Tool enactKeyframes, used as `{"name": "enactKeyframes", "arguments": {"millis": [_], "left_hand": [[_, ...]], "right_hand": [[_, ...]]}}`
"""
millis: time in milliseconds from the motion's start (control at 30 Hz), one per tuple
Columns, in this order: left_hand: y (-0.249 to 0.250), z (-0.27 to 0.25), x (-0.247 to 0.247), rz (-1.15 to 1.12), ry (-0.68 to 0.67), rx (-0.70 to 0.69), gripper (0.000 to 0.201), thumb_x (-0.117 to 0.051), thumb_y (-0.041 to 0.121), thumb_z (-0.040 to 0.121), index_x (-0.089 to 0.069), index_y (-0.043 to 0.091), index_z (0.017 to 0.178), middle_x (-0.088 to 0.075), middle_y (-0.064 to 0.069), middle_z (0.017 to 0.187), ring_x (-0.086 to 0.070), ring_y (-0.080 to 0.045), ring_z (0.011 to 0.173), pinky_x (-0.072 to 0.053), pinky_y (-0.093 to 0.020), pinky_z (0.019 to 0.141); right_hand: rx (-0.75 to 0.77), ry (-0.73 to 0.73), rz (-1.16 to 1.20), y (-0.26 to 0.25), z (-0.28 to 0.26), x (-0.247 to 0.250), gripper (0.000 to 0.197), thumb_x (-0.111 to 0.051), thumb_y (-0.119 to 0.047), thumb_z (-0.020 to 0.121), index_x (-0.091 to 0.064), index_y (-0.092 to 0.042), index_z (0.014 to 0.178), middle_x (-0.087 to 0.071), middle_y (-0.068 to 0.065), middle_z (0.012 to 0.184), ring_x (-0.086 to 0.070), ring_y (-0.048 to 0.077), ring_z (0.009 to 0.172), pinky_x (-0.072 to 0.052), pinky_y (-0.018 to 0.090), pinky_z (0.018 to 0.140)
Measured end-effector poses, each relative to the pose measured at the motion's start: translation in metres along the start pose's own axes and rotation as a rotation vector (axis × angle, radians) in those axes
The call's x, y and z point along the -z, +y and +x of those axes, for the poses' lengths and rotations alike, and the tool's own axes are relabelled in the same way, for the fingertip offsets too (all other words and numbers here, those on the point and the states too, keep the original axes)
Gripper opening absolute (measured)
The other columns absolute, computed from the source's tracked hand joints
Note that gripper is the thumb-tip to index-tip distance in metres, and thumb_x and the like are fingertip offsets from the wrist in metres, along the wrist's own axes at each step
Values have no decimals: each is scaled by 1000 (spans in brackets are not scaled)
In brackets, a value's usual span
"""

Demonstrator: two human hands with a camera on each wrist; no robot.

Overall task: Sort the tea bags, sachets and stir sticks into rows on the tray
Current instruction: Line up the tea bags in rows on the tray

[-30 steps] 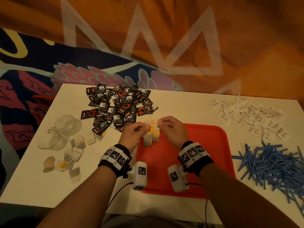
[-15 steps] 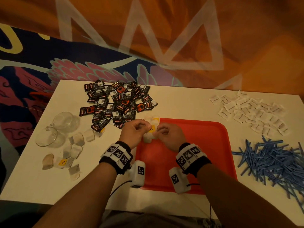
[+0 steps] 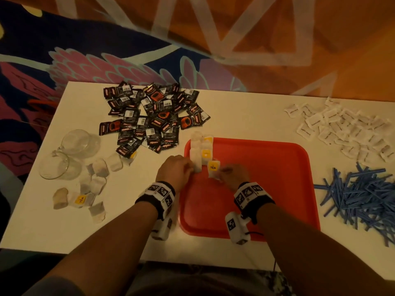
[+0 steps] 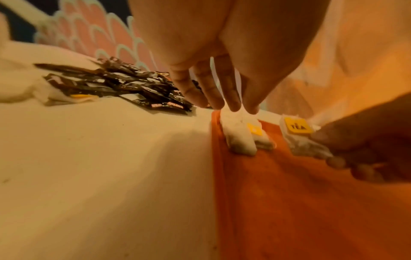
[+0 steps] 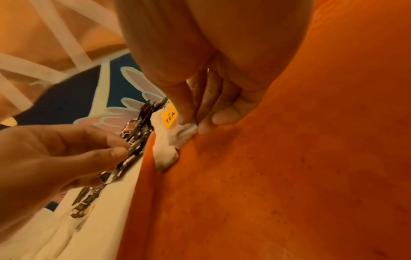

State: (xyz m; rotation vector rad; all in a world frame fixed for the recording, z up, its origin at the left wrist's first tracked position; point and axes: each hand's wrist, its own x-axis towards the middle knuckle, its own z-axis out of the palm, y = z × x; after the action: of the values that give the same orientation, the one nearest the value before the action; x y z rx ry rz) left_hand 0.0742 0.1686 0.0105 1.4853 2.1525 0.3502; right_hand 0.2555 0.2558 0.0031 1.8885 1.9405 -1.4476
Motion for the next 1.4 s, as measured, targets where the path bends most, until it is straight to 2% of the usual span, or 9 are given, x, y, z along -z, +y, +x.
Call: {"name": "enactKeyframes", "arguments": {"millis": [67,167,400,500,767,967,1100,1233,1400], "left_hand": [[-2,3,-4,126,-35,-91,18,-57,29,96,-71,26,107,-67,1,110,-54,-23,103,-45,-37,88],[-2,10,-9,272,-82,-185,24,-51,33,98,-68,28,114,-64,2,117,-50,-24,107,-42,-37,89],[-3,21,-17,480,-176,-248,31,-46,34,101,-61,30,127,-57,2,131,-45,-26,122,-35,-39,96],[-6,22,-16,516,-186,-255,32,-46,34,101,-59,31,130,-57,3,130,-44,-26,123,-33,-40,97],[-9,26,-15,395,-189,-300,33,-51,29,99,-64,20,127,-59,-4,132,-44,-32,128,-29,-43,102],[-13,24,-16,308,-98,-322,23,-73,22,84,-74,19,106,-67,-8,119,-56,-38,117,-39,-52,95],[-15,23,-17,278,-94,-355,24,-81,18,75,-76,22,99,-69,-7,115,-60,-39,111,-44,-54,89],[-18,17,-12,221,-39,-283,25,-73,17,82,-75,20,107,-66,-8,125,-53,-38,120,-39,-51,95],[-35,-7,0,108,33,-41,33,-60,22,92,-66,19,124,-55,-8,139,-42,-33,131,-32,-45,104]], "right_hand": [[-25,14,7,-1,7,-5,21,-72,-29,87,-73,-18,104,-71,0,103,-65,18,96,-54,34,87],[-21,33,1,-9,16,-10,17,-71,-30,87,-74,-18,99,-70,-3,100,-64,16,96,-53,30,87],[-46,61,-20,-21,32,-20,20,-78,-34,79,-61,-24,76,-71,-1,90,-65,15,85,-44,21,63],[-48,56,-19,-23,31,-20,19,-77,-31,80,-60,-24,76,-70,-2,84,-62,12,77,-34,14,50],[-29,47,-46,-20,36,-21,21,-66,-20,86,-53,-28,72,-70,0,89,-63,15,85,-41,19,62],[12,125,1,-18,35,-16,8,-68,-18,85,-61,-23,85,-56,-14,72,-52,3,68,-31,8,50],[36,89,-18,-19,33,-17,6,-65,-17,89,-68,-20,94,-60,-10,82,-54,3,73,-31,3,47],[5,112,7,-19,31,-14,7,-67,-18,87,-66,-21,94,-61,-9,82,-58,8,80,-33,5,51],[8,167,24,-25,26,-10,8,-66,-22,90,-60,-21,95,-61,-5,88,-57,12,83,-46,21,66]]}}
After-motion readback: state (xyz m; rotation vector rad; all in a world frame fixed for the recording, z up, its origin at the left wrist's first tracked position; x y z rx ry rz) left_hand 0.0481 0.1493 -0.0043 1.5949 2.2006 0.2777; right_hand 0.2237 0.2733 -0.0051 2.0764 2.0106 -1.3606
